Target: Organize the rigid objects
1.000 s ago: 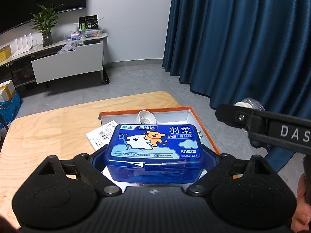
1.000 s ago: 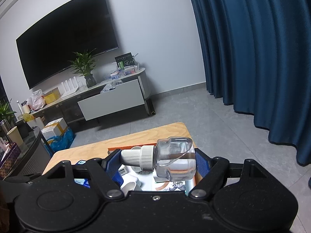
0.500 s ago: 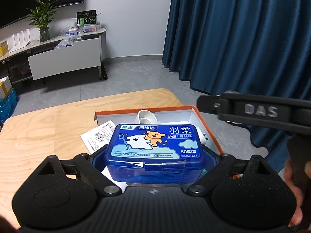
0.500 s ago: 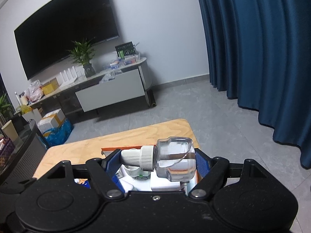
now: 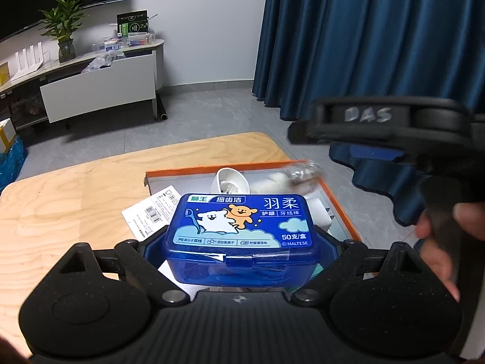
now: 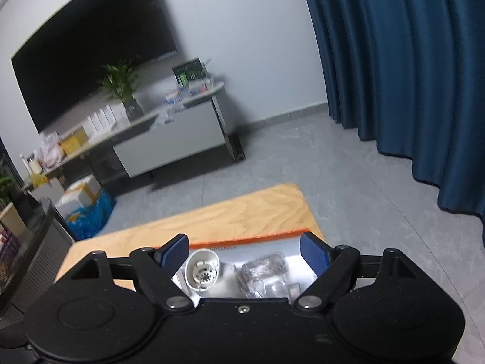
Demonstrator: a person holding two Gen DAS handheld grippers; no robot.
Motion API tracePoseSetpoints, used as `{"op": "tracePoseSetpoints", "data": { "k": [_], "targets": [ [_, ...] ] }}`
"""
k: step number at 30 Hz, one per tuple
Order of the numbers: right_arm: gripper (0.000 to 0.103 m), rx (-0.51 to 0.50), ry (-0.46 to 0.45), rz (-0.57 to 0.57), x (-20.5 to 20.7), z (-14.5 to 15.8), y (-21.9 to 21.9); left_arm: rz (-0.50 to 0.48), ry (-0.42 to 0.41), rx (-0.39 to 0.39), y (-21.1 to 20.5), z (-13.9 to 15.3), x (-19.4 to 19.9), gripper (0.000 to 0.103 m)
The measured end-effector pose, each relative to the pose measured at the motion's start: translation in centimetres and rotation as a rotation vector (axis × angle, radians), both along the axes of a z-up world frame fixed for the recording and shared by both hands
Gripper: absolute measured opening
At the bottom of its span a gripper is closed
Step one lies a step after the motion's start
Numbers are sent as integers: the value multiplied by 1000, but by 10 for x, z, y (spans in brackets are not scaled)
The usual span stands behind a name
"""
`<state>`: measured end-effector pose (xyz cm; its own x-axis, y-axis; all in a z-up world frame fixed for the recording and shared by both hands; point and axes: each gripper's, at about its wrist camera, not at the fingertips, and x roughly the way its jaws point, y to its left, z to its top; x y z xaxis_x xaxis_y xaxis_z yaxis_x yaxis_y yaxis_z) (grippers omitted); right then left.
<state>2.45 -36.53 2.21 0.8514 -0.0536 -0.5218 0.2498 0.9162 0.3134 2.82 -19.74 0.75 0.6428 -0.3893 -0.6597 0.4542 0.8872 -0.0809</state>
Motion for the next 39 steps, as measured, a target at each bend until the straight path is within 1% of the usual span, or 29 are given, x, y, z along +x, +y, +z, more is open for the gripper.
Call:
{"op": "tracePoseSetpoints", "data": {
  "k": [3,9,12,14,18,23,29,34,39],
  "targets": [
    [96,-6,-12,-20,-10,5,-3,-1,7,-1,-2,-2,2,95],
    [96,-15,-72,-38,-38,16,-2,-26,13,0,-11,-6,6,95],
    [96,-31,-77,-48,-50,18,1,-45,17,19,-19,-8,7,96],
    [96,-28,-82,-51,-56,20,2,-48,20,9,-18,-7,5,100],
    [96,-21,-100,-57,-69,23,3,-36,13,11,-14,-3,-2,100],
    [98,-38,-105,-58,-86,26,12,-16,8,-1,-4,7,-12,103],
    [99,-83,-77,-46,-109,23,27,9,-12,17,7,18,-39,103],
    [99,-135,-47,-37,-130,19,43,61,-16,44,14,20,-63,103],
    [99,-126,-21,-37,-151,8,47,108,20,52,21,13,-82,103]
  ]
}}
